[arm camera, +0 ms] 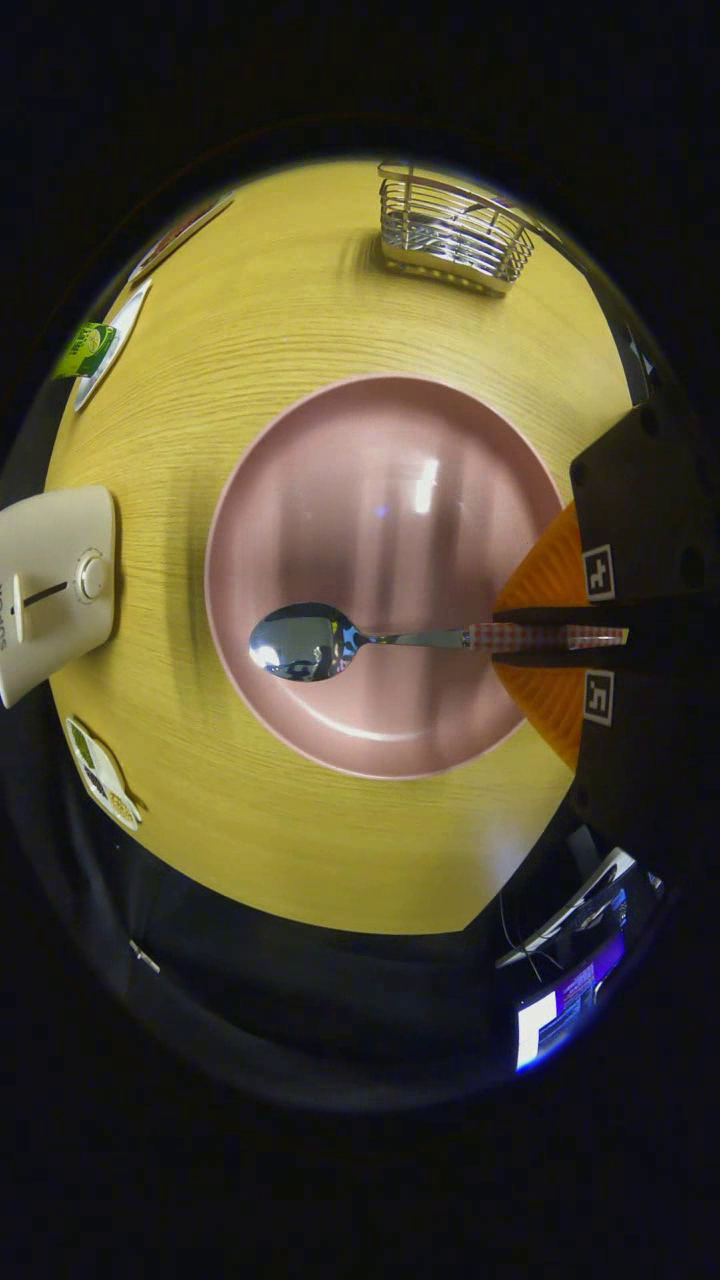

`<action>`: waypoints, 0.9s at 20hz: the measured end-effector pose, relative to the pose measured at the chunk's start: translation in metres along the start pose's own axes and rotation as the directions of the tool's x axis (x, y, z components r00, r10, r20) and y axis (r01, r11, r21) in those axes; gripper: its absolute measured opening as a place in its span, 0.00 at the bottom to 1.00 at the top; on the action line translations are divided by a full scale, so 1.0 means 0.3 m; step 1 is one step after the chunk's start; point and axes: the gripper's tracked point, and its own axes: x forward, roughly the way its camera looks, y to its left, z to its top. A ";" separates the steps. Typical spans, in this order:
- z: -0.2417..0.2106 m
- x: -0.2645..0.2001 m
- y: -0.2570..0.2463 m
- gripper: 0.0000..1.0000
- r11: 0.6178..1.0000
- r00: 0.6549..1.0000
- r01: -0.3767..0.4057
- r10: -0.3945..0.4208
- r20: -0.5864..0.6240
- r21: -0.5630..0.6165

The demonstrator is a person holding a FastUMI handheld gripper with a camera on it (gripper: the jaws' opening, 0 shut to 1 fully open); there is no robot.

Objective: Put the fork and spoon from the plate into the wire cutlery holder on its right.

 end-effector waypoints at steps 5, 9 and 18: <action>-0.027 -0.228 -0.122 0.10 0.997 0.998 0.009 -0.004 0.070 -0.074; -0.076 -0.415 -0.258 0.10 0.990 0.995 0.047 -0.035 0.089 -0.132; -0.150 -0.687 -0.560 0.10 0.967 0.993 0.117 -0.119 0.005 -0.227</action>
